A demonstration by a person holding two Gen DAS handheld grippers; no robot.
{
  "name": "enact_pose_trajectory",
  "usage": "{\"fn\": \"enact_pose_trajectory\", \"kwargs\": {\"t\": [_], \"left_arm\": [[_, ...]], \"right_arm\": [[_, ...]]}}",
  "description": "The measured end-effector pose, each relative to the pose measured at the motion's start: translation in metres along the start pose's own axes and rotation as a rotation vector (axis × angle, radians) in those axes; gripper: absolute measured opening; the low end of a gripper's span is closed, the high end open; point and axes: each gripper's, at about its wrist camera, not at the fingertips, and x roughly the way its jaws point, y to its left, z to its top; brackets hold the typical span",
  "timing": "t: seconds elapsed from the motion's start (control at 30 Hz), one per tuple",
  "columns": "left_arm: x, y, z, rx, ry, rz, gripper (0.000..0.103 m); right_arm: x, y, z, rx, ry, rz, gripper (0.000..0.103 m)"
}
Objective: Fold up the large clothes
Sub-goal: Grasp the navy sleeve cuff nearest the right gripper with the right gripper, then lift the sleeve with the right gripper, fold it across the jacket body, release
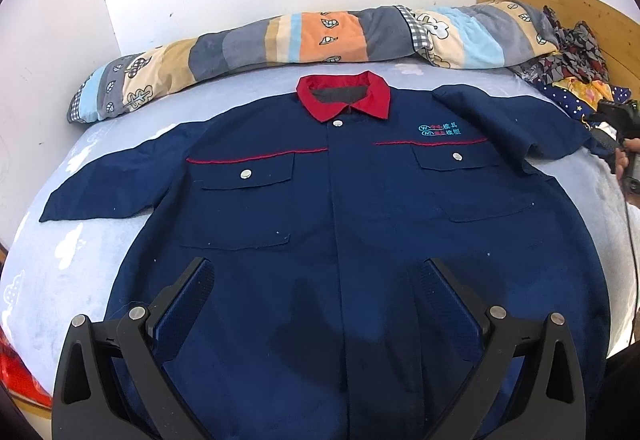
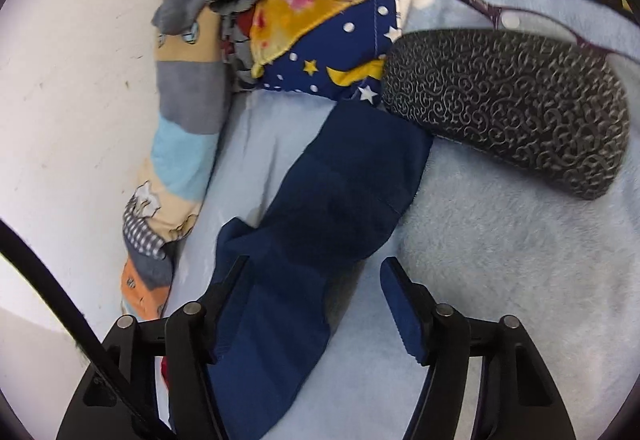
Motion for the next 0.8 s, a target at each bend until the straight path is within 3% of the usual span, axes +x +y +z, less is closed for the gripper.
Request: {"fn": "enact_pose_trajectory", "kwargs": {"t": [0.13,0.23,0.27,0.33,0.4,0.5,0.63,0.8], "left_arm": [[0.004,0.003,0.011,-0.005,-0.002,-0.019,0.103],[0.017,0.017,0.034,-0.075,0.023,-0.063,0.103],[0.026,0.018,0.045,-0.077,0.044,-0.085,0.103],[0.038,0.018,0.069,-0.076,0.057,-0.092,0.103],[0.038,0.014,0.09,-0.072,0.011,-0.083,0.103],[0.035,0.016,0.104,-0.104,-0.012,-0.062,0.103],[0.037,0.028,0.102,-0.137,0.015,-0.048,0.103],[0.027,0.066,0.101,-0.204,-0.012,0.009,0.103]], "right_arm": [[0.025,0.001,0.008,0.014,-0.006,-0.018,0.06],[0.04,0.002,0.016,-0.013,-0.025,-0.062,0.039],[0.043,0.005,0.017,-0.038,-0.021,-0.072,0.028],[0.042,0.02,0.017,-0.13,-0.041,-0.108,0.018],[0.036,0.036,0.012,-0.218,-0.068,-0.135,0.013],[0.016,0.06,0.004,-0.34,-0.127,-0.159,0.012],[-0.011,0.092,-0.004,-0.432,-0.183,-0.15,0.012],[-0.061,0.166,-0.018,-0.573,-0.292,-0.095,0.012]]}}
